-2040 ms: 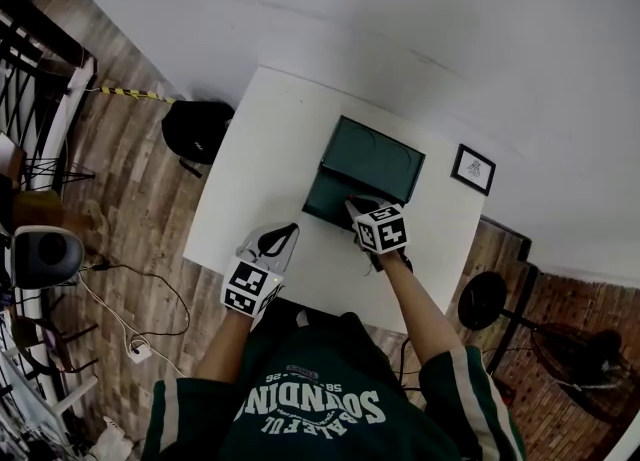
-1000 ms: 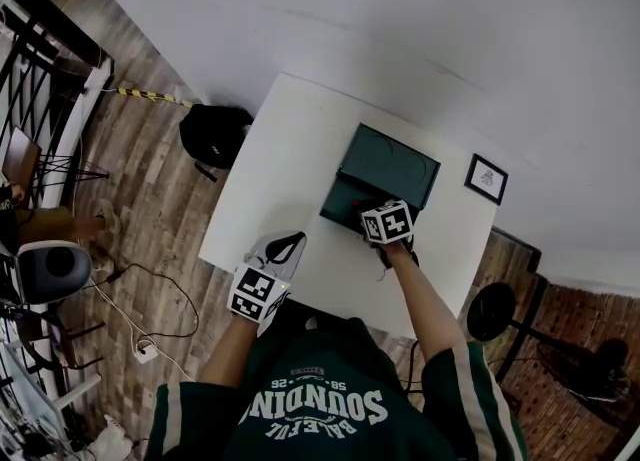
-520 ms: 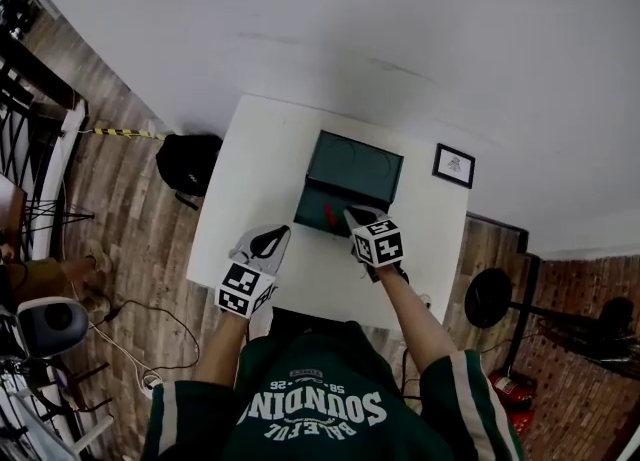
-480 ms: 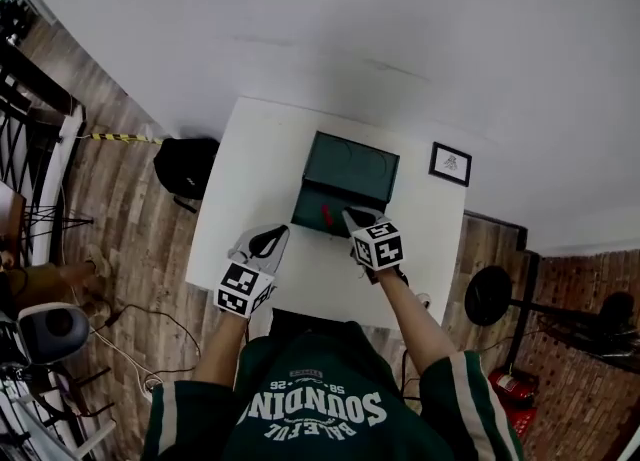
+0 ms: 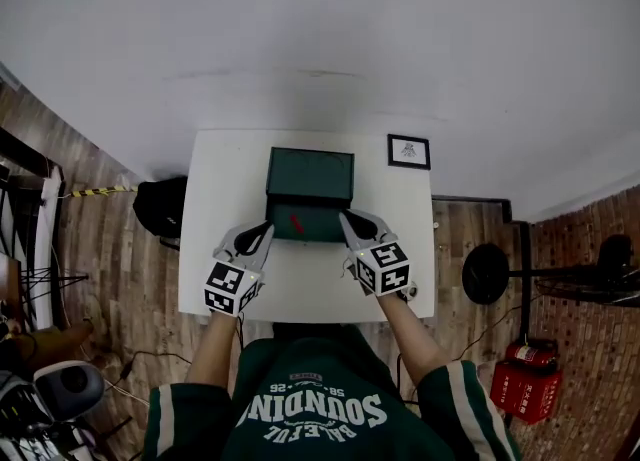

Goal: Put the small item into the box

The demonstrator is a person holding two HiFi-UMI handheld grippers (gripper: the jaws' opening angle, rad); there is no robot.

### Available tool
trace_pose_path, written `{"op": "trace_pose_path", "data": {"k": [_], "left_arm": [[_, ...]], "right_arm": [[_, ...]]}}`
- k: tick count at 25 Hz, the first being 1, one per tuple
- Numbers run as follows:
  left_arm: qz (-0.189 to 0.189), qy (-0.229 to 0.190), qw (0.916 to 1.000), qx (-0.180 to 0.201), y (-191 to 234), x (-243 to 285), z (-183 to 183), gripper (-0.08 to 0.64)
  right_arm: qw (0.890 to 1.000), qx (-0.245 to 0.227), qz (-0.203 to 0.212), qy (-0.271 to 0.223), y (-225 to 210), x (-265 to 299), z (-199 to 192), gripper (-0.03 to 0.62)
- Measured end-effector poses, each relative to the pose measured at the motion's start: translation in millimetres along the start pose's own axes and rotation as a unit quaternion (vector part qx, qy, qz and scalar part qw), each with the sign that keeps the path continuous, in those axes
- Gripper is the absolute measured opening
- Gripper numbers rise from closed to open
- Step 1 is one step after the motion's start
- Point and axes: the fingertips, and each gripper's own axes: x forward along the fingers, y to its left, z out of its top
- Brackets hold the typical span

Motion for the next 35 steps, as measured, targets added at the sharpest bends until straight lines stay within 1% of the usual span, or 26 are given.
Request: {"op": "trace_pose_path", "data": {"k": [6, 9, 12, 20, 30, 35], "left_arm": [[-0.012, -0.030, 0.9994, 0.014, -3.5, 4.5, 32.1, 0.051], [-0.017, -0.041, 0.9989, 0.017, -8.0, 7.2, 43.5, 0.051], [-0.019, -0.051, 0.9984, 0.017, -11.6, 6.8, 51.4, 0.051], [-0.026, -0.057, 0.9978, 0.019, -19.3, 8.7, 55.1, 0.051], [-0.029, -0.055, 0.9979, 0.018, -22.2, 7.4, 52.1, 0.051], [-0.026, -0.056, 0.9979, 0.019, -15.5, 9.9, 51.5, 0.051]], "right_arm": [[0.998, 0.008, -0.033, -0.056, -10.9, -38.8, 24.6, 0.000], [0.996, 0.010, -0.041, -0.083, -12.8, -54.8, 32.9, 0.000], [0.994, 0.007, -0.045, -0.099, -10.8, -66.9, 38.1, 0.000], [0.994, 0.003, -0.050, -0.102, -9.9, -73.4, 38.9, 0.000], [0.995, 0.007, -0.041, -0.093, -2.2, -68.1, 33.9, 0.000], [0.995, 0.007, -0.034, -0.098, -0.7, -61.0, 37.3, 0.002]]}}
